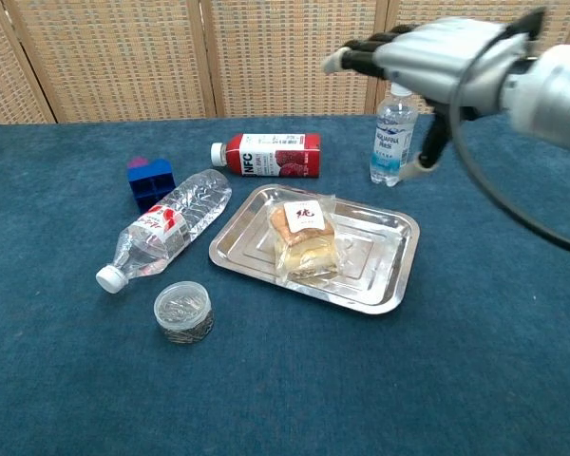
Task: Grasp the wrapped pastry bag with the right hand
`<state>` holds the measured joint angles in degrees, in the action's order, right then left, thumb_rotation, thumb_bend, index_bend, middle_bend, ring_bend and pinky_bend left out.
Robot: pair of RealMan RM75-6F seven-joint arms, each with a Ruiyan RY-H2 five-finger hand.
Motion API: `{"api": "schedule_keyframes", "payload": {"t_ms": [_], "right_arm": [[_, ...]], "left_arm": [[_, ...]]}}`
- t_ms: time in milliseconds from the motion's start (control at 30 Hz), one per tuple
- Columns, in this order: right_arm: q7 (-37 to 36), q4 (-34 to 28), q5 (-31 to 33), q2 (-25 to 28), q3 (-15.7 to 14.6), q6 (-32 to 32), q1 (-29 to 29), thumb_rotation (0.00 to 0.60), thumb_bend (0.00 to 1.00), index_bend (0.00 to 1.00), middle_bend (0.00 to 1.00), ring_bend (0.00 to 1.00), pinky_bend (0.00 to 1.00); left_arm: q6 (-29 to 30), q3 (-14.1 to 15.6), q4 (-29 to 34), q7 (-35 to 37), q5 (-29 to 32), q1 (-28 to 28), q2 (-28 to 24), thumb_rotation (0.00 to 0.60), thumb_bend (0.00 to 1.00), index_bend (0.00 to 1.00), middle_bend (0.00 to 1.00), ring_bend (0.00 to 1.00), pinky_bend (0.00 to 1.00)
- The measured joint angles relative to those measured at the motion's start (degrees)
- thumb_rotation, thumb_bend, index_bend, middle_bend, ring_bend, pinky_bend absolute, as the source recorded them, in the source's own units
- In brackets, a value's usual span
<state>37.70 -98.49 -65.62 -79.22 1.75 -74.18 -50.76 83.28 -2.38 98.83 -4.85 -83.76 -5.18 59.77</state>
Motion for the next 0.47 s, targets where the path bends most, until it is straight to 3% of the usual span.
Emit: {"api": "schedule_keyframes", "payload": {"t_ms": [267,467], "right_arm": [[-24.43,10.96,-13.89,4.8,-8.48,-15.0,18.98,0.6,0.0,0.0,0.0,0.0,0.0],[-30.3,16.77,-18.51,5.3,-11.13,-23.8,29.85,0.6,0.0,0.0,0.0,0.0,0.0]], "left_arm": [[1.36,1.01,0.26,-0.94,-2.43,0.52,0.49,0.6,0.0,0.0,0.0,0.0,0.0],[2.25,1.83,0.4,-1.72,-4.26,0.92,0.83,0.6,0.0,0.0,0.0,0.0,0.0]]}}
